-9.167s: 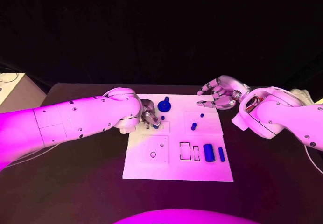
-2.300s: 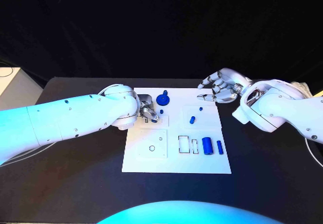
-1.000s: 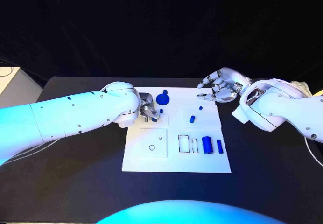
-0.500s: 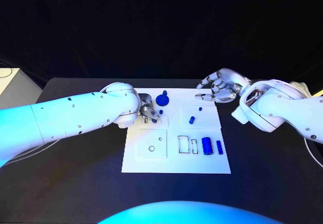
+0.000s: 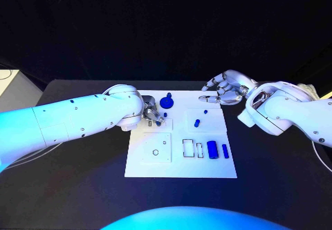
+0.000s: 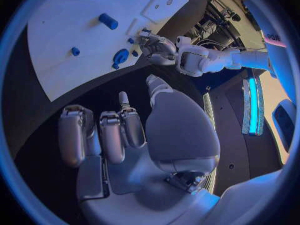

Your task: Assemble the parts on the task board

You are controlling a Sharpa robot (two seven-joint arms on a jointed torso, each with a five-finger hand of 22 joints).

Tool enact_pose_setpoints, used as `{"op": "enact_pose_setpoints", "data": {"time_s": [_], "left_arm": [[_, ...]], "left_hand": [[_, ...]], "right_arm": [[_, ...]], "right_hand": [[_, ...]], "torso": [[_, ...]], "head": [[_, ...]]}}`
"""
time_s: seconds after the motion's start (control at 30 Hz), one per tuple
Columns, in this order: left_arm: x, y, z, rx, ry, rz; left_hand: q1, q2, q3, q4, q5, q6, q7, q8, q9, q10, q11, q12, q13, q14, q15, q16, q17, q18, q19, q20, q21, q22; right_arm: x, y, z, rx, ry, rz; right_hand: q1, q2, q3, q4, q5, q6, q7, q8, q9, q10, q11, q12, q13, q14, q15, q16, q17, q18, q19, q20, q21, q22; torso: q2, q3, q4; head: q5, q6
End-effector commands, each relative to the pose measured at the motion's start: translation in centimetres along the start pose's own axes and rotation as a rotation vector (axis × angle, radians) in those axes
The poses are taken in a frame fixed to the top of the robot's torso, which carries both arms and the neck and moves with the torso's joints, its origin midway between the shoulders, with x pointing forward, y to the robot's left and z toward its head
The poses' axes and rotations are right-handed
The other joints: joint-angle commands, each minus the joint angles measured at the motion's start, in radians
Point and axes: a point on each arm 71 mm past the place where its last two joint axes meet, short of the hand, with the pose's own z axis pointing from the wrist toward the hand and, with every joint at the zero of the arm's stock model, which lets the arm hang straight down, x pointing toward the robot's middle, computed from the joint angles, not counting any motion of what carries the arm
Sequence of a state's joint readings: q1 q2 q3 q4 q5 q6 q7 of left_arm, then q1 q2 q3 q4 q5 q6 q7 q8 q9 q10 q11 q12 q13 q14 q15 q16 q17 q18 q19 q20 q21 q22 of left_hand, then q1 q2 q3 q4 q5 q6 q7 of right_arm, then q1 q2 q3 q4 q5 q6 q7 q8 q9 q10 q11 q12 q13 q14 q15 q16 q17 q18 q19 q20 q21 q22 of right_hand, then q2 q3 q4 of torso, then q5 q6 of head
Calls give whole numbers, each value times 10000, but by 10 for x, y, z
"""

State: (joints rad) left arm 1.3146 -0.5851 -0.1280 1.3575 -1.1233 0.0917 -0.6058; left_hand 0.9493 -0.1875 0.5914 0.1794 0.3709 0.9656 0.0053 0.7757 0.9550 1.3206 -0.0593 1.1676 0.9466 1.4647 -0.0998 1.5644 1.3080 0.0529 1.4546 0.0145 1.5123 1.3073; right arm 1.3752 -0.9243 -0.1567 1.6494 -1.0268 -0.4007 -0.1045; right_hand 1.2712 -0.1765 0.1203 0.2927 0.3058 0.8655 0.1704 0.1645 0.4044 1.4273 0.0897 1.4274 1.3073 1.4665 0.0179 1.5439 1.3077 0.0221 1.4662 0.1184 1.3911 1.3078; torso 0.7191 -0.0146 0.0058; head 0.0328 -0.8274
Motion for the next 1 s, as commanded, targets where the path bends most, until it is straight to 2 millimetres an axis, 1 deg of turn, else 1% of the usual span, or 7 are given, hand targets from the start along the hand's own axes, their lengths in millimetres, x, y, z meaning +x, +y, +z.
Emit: {"op": "enact_pose_setpoints", "data": {"time_s": [0.03, 0.2, 0.4, 0.5, 0.87, 0.97, 1.0], "left_arm": [[15, 2, 4, -144, 659, 216], [15, 2, 4, -149, 731, 237], [16, 3, 4, -142, 907, 169], [17, 3, 4, -139, 968, 153], [17, 4, 4, -158, 1005, 136], [17, 4, 4, -150, 1003, 108], [17, 3, 4, -143, 1012, 72]], "left_hand": [[-95, -5, -68, 8, -39, -62, -3, -56, 3, 12, 14, 3, 8, 1061, -70, 64, 2628, -162, 53, -21, -9, 979], [-71, -19, -122, 21, -37, -63, -7, -60, 6, 8, 12, 0, 4, 1061, -70, 64, 2628, -158, 43, -21, -15, 964], [240, 56, -212, -30, -3, -112, -19, -107, 10, -49, 1, -64, -77, 1061, -79, 64, 2628, -140, -13, -22, -50, 885], [272, 37, -254, -24, -10, -133, -6, -124, 9, -74, 9, -92, -113, 1061, -76, 64, 2628, -134, -36, -20, -63, 855], [266, -160, -823, 266, -149, -127, 37, -182, 10, -123, 50, -125, -152, 1061, -40, 64, 2628, -128, -58, -2, -85, 831], [323, -153, -911, 311, -214, -143, 39, -215, -1, -156, 54, -165, -207, 1061, -36, 64, 2628, -120, -83, 3, -101, 795], [423, -97, -938, 328, -247, -154, 41, -243, -12, -171, 52, -179, -221, 1061, -34, 64, 2628, -118, -88, 6, -105, 791]], "right_arm": [[1, 1, 0, -146, 129, -8], [1, 1, 0, -122, 150, -9], [1, 0, -1, -85, 162, -11], [1, 1, -1, -83, 164, -10], [1, 0, -1, -69, 164, -9], [1, 0, -1, -65, 168, -10], [1, 0, -1, -64, 170, -10]], "right_hand": [[-112, 15, -101, -6, 67, -79, 20, 36, -11, -63, -7, -36, 1276, 877, -58, -49, 2036, 202, 236, -46, -54, 1472], [-101, 65, -120, -20, 99, -79, 18, 47, -12, -70, -9, -43, 1268, 874, -59, -57, 2024, 205, 231, -46, -70, 1464], [-70, 94, -122, -33, 126, -78, 15, 56, -13, -72, -10, -44, 1266, 876, -60, -54, 2031, 205, 232, -47, -72, 1464], [-57, 106, -122, -36, 134, -78, 15, 60, -13, -67, -11, -39, 1270, 875, -61, -57, 2026, 204, 236, -48, -64, 1469], [-56, 111, -124, -35, 135, -78, 15, 62, -14, -68, -12, -39, 1269, 875, -61, -56, 2028, 206, 231, -48, -75, 1463], [-56, 111, -124, -35, 135, -78, 15, 62, -14, -68, -12, -39, 1269, 875, -61, -56, 2028, 206, 231, -48, -75, 1463], [-56, 111, -124, -35, 135, -78, 15, 62, -14, -68, -12, -39, 1269, 875, -61, -56, 2028, 206, 231, -48, -75, 1463]], "torso": [[1, 5, 6], [-4, 5, 3], [-4, 5, 10], [-2, 4, 11], [5, 9, 7], [0, 5, 8], [-2, 4, 8]], "head": [[-8, -25], [-9, -26], [-18, -16], [-21, -16], [-27, -22], [-26, -31], [-27, -32]]}}
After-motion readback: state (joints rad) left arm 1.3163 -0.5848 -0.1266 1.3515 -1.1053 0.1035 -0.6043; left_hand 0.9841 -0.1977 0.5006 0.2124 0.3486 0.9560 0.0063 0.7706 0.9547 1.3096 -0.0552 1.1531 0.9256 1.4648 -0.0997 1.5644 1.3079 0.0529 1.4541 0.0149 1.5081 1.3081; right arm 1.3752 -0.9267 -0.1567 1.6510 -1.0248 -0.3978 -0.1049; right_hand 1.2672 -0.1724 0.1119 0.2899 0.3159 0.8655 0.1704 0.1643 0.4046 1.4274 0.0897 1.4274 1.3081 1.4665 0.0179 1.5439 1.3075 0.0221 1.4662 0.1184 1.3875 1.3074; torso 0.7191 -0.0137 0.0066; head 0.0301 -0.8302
